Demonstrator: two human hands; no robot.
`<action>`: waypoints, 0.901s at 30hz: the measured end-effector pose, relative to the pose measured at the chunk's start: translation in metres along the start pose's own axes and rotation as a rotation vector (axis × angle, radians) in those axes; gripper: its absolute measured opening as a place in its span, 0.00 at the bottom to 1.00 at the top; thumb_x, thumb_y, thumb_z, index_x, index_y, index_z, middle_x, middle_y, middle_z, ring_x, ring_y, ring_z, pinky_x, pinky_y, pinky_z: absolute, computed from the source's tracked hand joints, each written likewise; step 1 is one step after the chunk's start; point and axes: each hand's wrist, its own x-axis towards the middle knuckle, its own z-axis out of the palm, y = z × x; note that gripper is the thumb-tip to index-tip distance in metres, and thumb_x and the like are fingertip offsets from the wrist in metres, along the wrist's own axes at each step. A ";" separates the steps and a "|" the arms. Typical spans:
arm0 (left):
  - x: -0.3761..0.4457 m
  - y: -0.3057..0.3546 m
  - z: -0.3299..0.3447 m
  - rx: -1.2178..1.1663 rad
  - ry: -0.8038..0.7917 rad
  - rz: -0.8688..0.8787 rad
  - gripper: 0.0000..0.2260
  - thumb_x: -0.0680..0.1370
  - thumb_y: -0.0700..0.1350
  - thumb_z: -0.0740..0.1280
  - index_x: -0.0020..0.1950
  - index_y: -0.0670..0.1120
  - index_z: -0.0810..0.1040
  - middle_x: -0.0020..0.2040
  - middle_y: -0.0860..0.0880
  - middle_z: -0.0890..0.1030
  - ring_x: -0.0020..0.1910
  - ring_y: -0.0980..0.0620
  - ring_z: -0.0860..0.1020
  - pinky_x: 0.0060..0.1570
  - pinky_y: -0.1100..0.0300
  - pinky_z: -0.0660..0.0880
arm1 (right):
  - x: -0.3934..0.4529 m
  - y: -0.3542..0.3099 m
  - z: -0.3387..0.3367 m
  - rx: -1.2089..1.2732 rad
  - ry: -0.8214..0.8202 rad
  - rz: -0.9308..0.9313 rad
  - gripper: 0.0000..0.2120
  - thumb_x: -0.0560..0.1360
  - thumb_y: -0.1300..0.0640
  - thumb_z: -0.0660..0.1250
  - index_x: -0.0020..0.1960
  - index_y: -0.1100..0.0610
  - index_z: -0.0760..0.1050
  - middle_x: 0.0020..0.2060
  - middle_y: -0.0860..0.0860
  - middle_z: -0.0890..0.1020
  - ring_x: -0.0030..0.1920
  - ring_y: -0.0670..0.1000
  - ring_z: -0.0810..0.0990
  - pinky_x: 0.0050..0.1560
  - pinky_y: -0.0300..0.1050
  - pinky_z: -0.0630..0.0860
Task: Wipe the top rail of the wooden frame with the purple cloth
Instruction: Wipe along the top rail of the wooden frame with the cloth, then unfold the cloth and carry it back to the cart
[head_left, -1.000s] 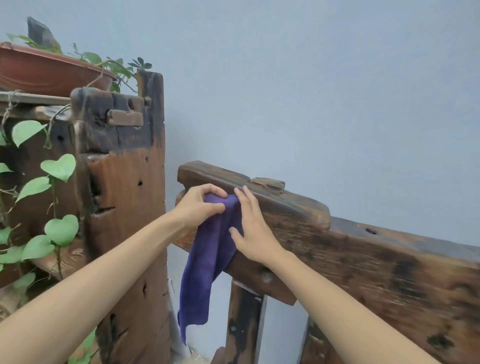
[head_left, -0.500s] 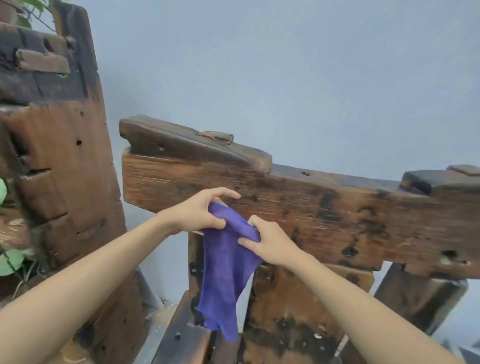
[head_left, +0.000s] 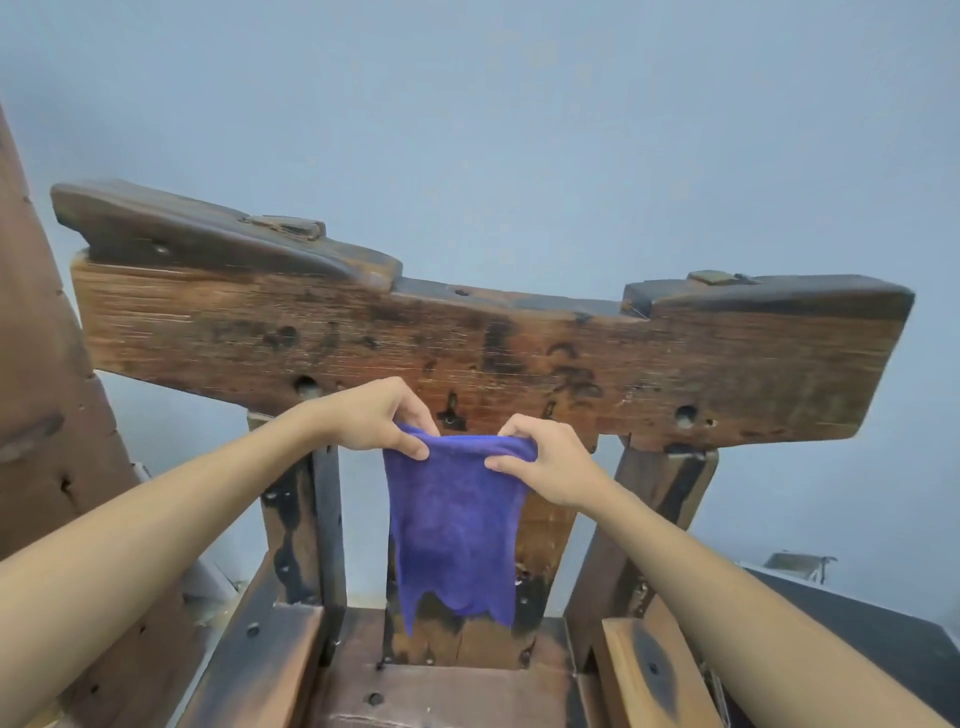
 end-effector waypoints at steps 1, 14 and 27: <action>0.002 0.008 0.005 -0.035 0.029 0.000 0.05 0.74 0.42 0.76 0.48 0.49 0.88 0.47 0.51 0.88 0.49 0.50 0.85 0.54 0.51 0.81 | -0.007 0.003 -0.006 -0.025 0.084 0.053 0.06 0.74 0.48 0.73 0.45 0.48 0.77 0.43 0.44 0.82 0.45 0.46 0.79 0.45 0.48 0.76; 0.054 0.156 0.152 -0.748 0.322 -0.250 0.06 0.73 0.36 0.75 0.46 0.34 0.83 0.44 0.38 0.83 0.42 0.44 0.80 0.46 0.53 0.78 | -0.131 0.016 -0.035 0.470 0.193 0.337 0.20 0.71 0.47 0.78 0.56 0.52 0.75 0.44 0.46 0.84 0.41 0.43 0.85 0.39 0.37 0.81; 0.055 0.192 0.225 -0.489 0.135 0.019 0.12 0.71 0.36 0.79 0.51 0.48 0.87 0.45 0.51 0.89 0.46 0.56 0.87 0.47 0.63 0.81 | -0.209 0.070 -0.076 0.425 0.251 0.487 0.14 0.82 0.51 0.62 0.48 0.55 0.84 0.38 0.54 0.86 0.39 0.52 0.83 0.47 0.59 0.81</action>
